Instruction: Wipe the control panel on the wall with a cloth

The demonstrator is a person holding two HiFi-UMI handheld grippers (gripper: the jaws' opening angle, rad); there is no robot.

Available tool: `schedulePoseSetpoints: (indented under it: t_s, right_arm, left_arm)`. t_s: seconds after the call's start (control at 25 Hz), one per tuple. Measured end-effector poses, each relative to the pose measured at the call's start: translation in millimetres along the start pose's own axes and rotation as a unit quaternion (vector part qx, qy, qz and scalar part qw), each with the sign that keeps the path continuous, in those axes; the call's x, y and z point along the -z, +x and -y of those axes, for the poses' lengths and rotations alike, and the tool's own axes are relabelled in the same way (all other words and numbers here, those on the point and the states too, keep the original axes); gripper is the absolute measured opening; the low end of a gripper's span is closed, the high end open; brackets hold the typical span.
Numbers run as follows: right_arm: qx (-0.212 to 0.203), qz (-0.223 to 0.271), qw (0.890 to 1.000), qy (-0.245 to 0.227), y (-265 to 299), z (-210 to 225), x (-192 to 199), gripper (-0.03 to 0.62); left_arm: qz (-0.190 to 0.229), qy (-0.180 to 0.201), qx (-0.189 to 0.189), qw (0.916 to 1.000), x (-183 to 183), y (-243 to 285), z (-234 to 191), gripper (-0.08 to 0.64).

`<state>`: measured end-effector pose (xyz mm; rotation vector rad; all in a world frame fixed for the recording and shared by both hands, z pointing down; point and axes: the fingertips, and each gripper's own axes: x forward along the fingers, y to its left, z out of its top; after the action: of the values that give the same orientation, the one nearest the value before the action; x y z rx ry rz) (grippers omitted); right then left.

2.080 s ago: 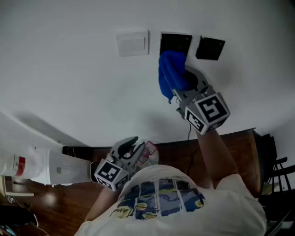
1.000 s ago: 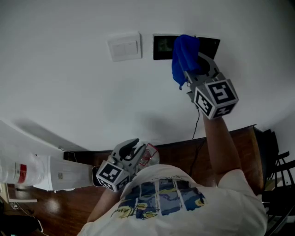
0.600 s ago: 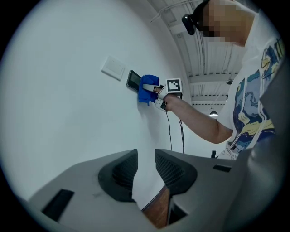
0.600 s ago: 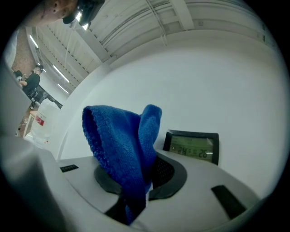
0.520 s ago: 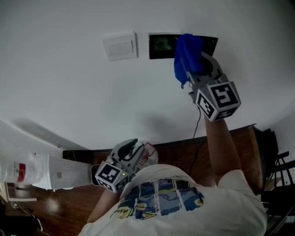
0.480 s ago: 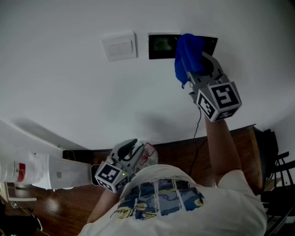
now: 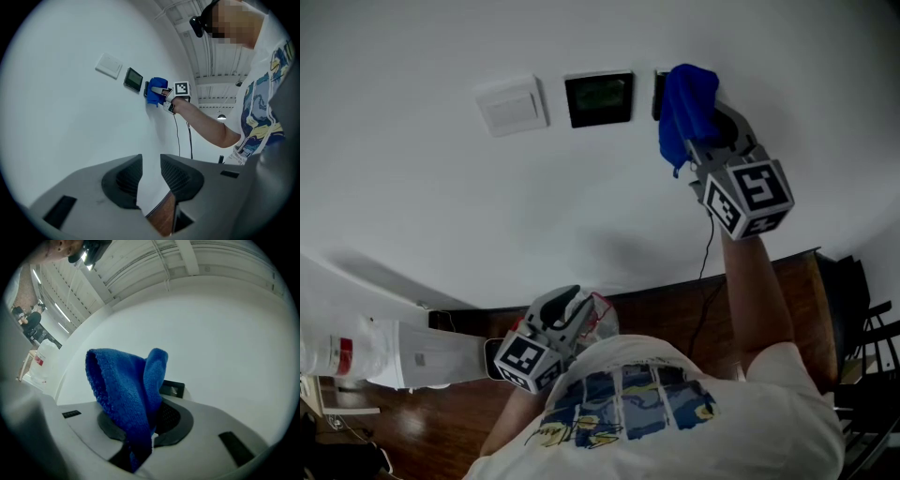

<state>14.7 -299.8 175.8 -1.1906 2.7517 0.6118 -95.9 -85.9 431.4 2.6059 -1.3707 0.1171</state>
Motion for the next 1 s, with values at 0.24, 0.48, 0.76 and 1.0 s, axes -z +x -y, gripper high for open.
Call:
schedulePoseSetpoints:
  t_s: [0.24,0.48,0.76,1.0]
  right_arm:
    - [0.015,-0.009,1.0,0.0,-17.9,39.2,9.5,0.095]
    - [0.024,-0.024,0.999,0.001,-27.7,61.6,21.1,0.095]
    - [0.02,-0.028,0.999,0.005,-27.6,70.2,30.3,0.095]
    - [0.006,-0.006,1.0,0.025,-47.1,51.8,17.7,0.094]
  left_arm:
    - [-0.006,0.005,0.004,1.0,-6.9,18.2,15.1,0.097]
    - [-0.01,0.005,0.001,0.9999,-8.9,30.9,26.5,0.097]
    - [-0.015,0.003,-0.015,0.9998,-9.9,28.7,33.4,0.097]
    - [-0.02,-0.01,-0.034,0.9992,-4.7,17.9,30.2,0.097]
